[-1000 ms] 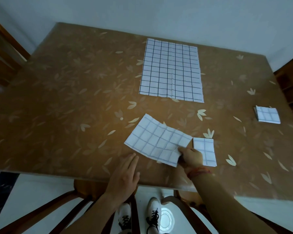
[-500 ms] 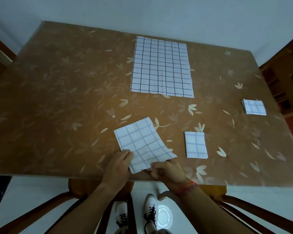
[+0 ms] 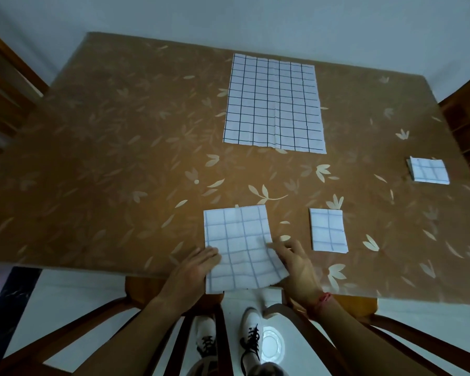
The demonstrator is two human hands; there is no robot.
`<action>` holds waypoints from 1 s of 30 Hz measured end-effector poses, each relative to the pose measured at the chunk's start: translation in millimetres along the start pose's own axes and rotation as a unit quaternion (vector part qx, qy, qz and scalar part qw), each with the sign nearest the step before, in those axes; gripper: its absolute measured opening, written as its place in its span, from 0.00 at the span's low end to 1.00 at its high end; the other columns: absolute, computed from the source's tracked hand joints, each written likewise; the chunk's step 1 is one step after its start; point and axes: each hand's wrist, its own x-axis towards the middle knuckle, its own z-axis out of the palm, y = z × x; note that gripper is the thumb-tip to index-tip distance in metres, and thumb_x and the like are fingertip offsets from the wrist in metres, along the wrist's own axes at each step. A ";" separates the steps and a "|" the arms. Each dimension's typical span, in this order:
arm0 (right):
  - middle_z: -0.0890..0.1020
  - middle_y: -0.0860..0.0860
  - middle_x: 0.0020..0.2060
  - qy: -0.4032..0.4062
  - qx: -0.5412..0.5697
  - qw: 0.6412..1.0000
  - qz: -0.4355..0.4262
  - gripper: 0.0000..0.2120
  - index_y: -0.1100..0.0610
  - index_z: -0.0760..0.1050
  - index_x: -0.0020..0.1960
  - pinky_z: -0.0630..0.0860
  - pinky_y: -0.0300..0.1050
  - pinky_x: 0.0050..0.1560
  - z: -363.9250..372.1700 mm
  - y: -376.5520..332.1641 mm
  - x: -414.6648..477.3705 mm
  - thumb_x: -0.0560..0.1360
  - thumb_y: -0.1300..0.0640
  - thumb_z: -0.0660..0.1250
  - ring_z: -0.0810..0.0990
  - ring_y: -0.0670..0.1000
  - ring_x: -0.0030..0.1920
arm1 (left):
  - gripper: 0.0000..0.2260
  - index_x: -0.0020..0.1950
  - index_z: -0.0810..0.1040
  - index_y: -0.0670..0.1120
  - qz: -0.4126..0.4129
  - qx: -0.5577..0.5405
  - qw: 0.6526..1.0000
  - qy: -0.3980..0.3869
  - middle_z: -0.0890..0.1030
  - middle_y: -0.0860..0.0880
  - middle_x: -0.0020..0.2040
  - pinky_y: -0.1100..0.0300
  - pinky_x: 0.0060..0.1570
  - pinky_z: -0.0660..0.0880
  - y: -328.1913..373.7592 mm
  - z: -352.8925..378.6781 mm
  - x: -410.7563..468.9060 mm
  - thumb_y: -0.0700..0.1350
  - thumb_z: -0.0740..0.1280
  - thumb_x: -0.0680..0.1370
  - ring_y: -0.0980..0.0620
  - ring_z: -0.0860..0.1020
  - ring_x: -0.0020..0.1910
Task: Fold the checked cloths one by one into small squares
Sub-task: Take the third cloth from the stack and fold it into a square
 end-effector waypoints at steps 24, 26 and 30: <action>0.85 0.49 0.42 0.017 0.003 0.995 0.095 0.15 0.53 0.76 0.52 0.81 0.53 0.44 6.5 -5.3 39.5 0.75 0.42 0.67 0.83 0.52 0.43 | 0.07 0.51 0.75 0.53 -0.253 -0.098 0.959 0.075 0.75 0.54 0.43 0.51 0.48 0.73 1.1 -8.0 15.1 0.53 0.62 0.77 0.52 0.72 0.45; 0.84 0.47 0.43 0.023 0.007 0.994 0.104 0.12 0.52 0.75 0.52 0.81 0.54 0.45 6.6 -5.2 45.0 0.75 0.45 0.68 0.83 0.52 0.44 | 0.09 0.57 0.76 0.50 -0.264 -0.092 0.956 0.086 0.74 0.55 0.43 0.52 0.51 0.71 3.5 -9.2 20.3 0.50 0.65 0.78 0.53 0.70 0.46; 0.83 0.48 0.43 0.036 0.001 0.993 0.116 0.13 0.51 0.75 0.57 0.80 0.55 0.46 8.8 -4.2 52.0 0.75 0.48 0.68 0.83 0.55 0.45 | 0.17 0.66 0.73 0.46 -0.275 -0.066 0.955 0.092 0.71 0.56 0.43 0.55 0.52 0.66 2.4 -10.3 26.4 0.47 0.67 0.78 0.55 0.67 0.46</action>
